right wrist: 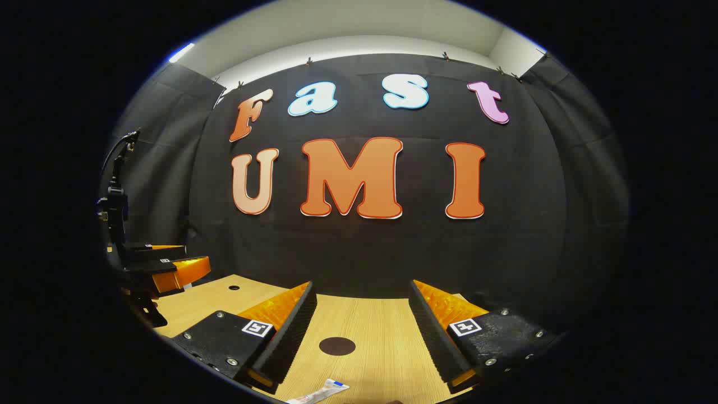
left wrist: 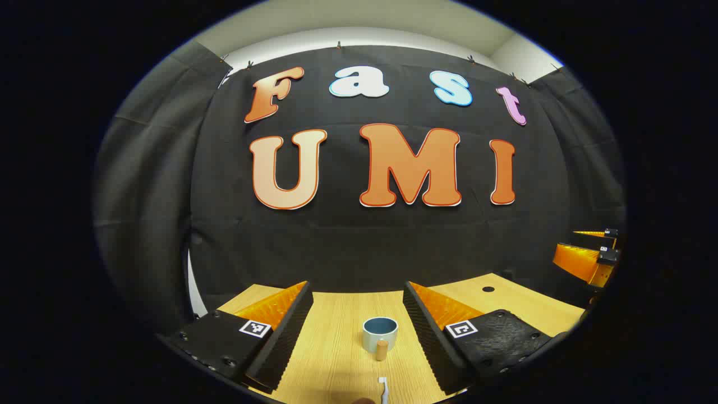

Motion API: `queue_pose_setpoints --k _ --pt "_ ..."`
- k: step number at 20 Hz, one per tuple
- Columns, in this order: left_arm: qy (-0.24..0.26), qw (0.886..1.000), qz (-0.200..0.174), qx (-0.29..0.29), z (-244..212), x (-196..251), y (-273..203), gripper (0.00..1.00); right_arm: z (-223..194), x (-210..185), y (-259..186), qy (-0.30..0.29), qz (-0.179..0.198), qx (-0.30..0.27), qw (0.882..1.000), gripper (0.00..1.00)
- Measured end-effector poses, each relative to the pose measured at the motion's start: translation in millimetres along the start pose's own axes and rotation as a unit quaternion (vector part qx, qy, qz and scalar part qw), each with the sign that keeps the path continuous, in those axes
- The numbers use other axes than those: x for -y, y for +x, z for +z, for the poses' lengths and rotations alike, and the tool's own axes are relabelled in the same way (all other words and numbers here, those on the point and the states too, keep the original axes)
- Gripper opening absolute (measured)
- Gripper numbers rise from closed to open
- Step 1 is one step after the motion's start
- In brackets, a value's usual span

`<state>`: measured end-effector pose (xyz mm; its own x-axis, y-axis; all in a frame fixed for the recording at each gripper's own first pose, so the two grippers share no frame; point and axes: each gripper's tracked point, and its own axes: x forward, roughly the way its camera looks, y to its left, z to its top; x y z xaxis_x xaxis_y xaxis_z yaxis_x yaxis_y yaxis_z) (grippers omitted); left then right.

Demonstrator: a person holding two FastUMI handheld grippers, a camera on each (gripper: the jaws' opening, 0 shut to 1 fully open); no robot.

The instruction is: Put the toothbrush and toothpaste on the desktop into the cup, then pick up the cup and place it on the coaster on the desktop.

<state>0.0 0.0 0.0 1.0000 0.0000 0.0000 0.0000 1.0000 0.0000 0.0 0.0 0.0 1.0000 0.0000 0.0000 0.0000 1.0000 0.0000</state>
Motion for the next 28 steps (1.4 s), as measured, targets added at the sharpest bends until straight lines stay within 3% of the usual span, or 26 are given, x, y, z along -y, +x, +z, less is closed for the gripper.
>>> queue_pose_setpoints --k 5,7,11,18,25,28 --pt "-0.001 1.000 0.008 0.012 9 -4 0 0.97 17 0 -1 -0.019 -0.005 0.033 0.999 1.00" --pt "0.012 1.000 0.011 0.002 9 -5 1 0.97 14 4 2 -0.034 -0.018 0.025 0.999 0.98" --pt "0.043 0.999 0.013 0.012 22 1 2 0.97 16 -6 4 -0.019 0.003 0.015 1.000 0.98" --pt "0.035 0.999 -0.003 -0.014 13 10 11 0.99 15 -4 9 -0.018 -0.001 0.003 1.000 0.98" --pt "0.020 0.992 -0.039 -0.115 -41 20 27 0.99 -23 -6 30 -0.009 0.007 -0.072 0.997 0.99" --pt "0.011 0.979 -0.062 -0.196 -76 26 29 0.99 -49 -7 32 -0.006 0.018 -0.128 0.992 0.98"
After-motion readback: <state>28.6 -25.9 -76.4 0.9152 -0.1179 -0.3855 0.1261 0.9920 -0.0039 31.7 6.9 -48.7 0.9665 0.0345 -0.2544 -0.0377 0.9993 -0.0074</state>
